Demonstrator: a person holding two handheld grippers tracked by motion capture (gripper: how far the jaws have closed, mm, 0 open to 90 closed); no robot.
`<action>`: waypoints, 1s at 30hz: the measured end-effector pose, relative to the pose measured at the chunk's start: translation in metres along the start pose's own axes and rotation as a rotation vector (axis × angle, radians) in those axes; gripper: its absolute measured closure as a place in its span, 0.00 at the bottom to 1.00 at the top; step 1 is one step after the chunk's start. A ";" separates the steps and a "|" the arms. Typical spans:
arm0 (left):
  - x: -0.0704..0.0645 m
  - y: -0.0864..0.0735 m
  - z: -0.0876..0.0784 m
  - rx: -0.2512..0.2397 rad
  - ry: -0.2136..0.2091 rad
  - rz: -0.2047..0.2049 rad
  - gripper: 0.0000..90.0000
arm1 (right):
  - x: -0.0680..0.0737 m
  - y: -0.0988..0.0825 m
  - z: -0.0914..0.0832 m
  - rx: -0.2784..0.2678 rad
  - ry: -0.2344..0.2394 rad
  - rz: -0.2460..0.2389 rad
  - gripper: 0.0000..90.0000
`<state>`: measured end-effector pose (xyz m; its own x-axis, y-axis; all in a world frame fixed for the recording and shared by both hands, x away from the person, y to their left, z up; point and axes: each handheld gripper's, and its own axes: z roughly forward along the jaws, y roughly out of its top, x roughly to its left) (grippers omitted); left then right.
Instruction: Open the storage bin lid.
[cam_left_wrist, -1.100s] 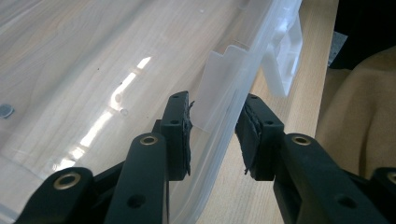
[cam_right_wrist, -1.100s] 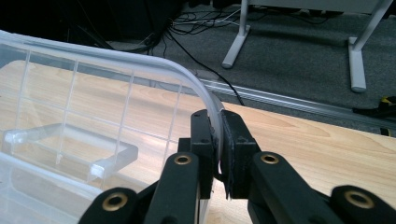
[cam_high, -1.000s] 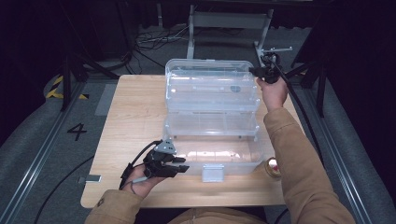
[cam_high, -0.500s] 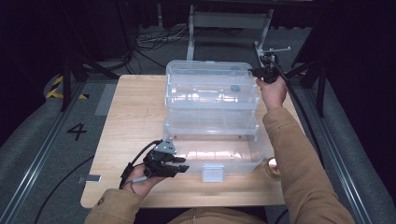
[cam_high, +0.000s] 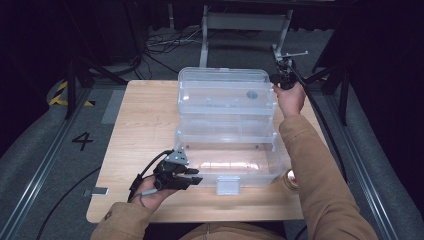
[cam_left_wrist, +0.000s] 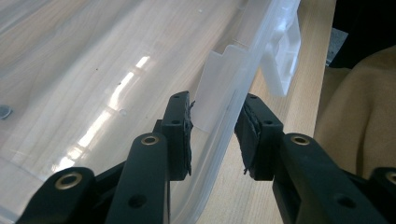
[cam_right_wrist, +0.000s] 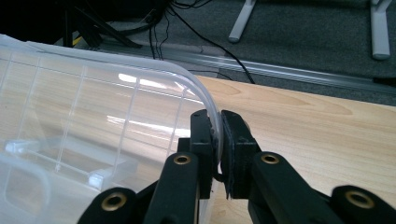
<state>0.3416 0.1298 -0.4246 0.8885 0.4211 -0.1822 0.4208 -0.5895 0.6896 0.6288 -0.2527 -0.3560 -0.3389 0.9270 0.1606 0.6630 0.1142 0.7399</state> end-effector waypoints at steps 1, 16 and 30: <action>0.000 0.000 0.000 0.000 0.000 0.001 0.74 | 0.000 0.000 0.001 0.002 0.000 0.005 0.94; 0.000 0.000 0.000 -0.003 0.000 0.002 0.74 | -0.002 -0.003 0.011 0.036 -0.005 0.020 0.93; 0.000 0.000 0.000 -0.002 0.001 0.004 0.74 | -0.007 -0.012 0.026 0.064 0.004 0.042 0.91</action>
<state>0.3415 0.1300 -0.4248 0.8899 0.4197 -0.1788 0.4171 -0.5896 0.6917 0.6403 -0.2516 -0.3832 -0.3123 0.9302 0.1929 0.7177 0.0980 0.6895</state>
